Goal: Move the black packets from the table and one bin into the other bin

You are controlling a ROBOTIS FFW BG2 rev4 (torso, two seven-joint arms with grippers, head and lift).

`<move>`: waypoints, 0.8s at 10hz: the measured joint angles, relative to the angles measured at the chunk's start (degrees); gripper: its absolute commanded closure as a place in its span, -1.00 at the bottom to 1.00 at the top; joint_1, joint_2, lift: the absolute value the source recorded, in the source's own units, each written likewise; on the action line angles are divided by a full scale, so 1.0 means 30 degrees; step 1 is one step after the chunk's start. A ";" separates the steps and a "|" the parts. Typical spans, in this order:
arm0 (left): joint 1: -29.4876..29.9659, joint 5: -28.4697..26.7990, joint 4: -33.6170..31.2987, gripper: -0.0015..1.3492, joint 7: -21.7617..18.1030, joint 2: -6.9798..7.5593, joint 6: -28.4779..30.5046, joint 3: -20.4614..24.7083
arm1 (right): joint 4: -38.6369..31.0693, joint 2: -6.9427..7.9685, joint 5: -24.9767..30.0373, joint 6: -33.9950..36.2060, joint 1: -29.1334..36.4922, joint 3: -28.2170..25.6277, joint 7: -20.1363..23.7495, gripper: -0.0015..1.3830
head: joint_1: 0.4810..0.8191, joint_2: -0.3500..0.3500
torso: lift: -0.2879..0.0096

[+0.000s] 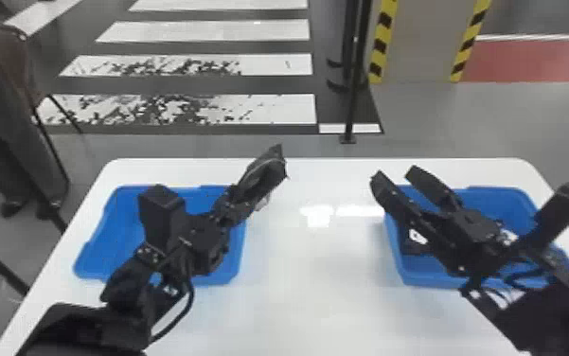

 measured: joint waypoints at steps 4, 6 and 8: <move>-0.0336 0.0826 -0.0002 0.79 0.0019 0.0564 0.0496 -0.2534 | 0.1219 -0.0204 -0.0940 -0.0208 -0.1766 0.2101 -0.0188 -0.62 | 0.27 -0.08 | 0.20; -0.0340 0.1028 -0.0002 0.79 0.0014 0.0646 0.0350 -0.2862 | 0.1810 -0.0239 -0.0977 -0.0229 -0.2273 0.2579 -0.0310 -0.62 | 0.27 -0.07 | 0.20; -0.0367 0.1288 -0.0009 0.79 -0.0004 0.0767 0.0095 -0.3354 | 0.2519 -0.0277 -0.0564 -0.0222 -0.2707 0.2921 -0.0323 -0.62 | 0.27 -0.11 | 0.20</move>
